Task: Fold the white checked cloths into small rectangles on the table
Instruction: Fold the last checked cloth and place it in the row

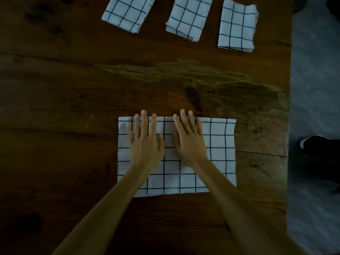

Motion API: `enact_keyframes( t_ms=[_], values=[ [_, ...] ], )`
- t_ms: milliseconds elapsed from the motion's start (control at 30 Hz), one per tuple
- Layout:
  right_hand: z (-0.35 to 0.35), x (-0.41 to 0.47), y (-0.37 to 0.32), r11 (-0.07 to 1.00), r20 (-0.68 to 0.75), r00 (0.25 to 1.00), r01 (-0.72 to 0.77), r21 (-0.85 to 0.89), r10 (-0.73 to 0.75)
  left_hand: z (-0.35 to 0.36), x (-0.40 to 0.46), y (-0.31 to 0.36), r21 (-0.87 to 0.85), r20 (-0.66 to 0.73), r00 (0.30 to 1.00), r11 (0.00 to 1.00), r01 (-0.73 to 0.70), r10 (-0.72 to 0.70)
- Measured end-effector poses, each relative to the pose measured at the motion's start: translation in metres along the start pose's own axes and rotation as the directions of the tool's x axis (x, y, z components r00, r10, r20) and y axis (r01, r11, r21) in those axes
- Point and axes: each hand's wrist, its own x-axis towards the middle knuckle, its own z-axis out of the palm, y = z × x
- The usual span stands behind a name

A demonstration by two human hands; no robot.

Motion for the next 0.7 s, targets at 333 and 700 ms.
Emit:
enact_keyframes(
  t_ms=[333, 700],
  values=[
    [-0.006, -0.003, 0.041, 0.991, 0.007, 0.991, -0.133, -0.020, 0.133, 0.001, 0.001, -0.021, 0.027, 0.033, 0.993, 0.994, 0.108, -0.109],
    [-0.005, 0.009, -0.003, 0.999, -0.023, 0.999, 0.028, 0.046, -0.027, -0.002, 0.014, 0.008, -0.016, -0.012, 0.998, 0.998, -0.068, 0.068]
  ],
)
